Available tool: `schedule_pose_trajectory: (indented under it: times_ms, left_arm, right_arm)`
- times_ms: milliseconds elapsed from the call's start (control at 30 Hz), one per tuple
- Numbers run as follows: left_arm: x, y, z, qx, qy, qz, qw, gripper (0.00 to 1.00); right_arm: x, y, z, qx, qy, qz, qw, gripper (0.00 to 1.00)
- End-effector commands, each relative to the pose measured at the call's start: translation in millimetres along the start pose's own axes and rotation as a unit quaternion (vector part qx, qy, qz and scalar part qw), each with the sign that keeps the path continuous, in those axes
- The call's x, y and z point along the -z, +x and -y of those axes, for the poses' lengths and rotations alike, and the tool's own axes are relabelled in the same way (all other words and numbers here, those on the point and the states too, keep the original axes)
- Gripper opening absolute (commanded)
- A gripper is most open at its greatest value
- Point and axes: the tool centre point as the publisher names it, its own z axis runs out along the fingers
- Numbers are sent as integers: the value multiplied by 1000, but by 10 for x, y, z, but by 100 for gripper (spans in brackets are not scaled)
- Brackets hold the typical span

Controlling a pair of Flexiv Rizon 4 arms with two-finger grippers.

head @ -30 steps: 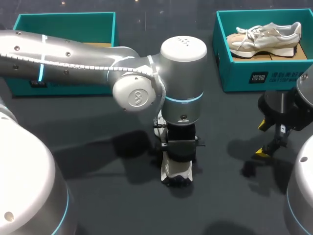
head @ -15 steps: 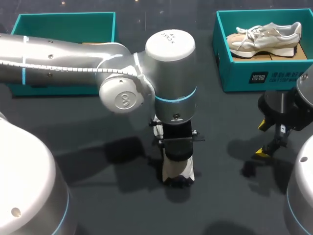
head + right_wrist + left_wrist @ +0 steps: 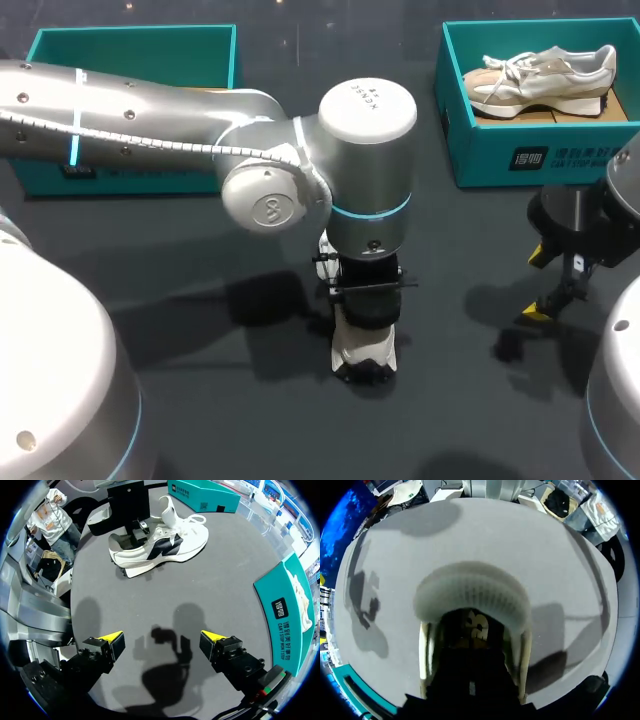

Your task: Take the shoe out of the shoebox, open the shoe tongue, remove and reinsert the insole, then place the shoe into the shoebox

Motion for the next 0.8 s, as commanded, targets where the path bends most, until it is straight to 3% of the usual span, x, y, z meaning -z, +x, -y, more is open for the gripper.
schedule_pose_trajectory:
  times_ms: [33, 267, 367, 500, 800]
  left_arm:
    - [134, 19, -67, 0, -6, 9, 1000, 0]
    - [492, 87, -39, -24, 11, 50, 998, 0]
    - [578, 91, -23, -29, -1, 56, 998, 0]
    - [612, 64, -44, -32, -23, 52, 998, 0]
    - [635, -20, -189, -38, -29, 44, 998, 0]
  right_arm:
    - [0, 20, 12, 0, 0, 2, 1000, 100]
    - [0, 20, 12, 0, 0, 2, 1000, 100]
    - [0, 20, 12, 0, 0, 2, 1000, 100]
    - [0, 20, 12, 0, 0, 2, 1000, 100]
    - [0, 20, 12, 0, 0, 2, 1000, 100]
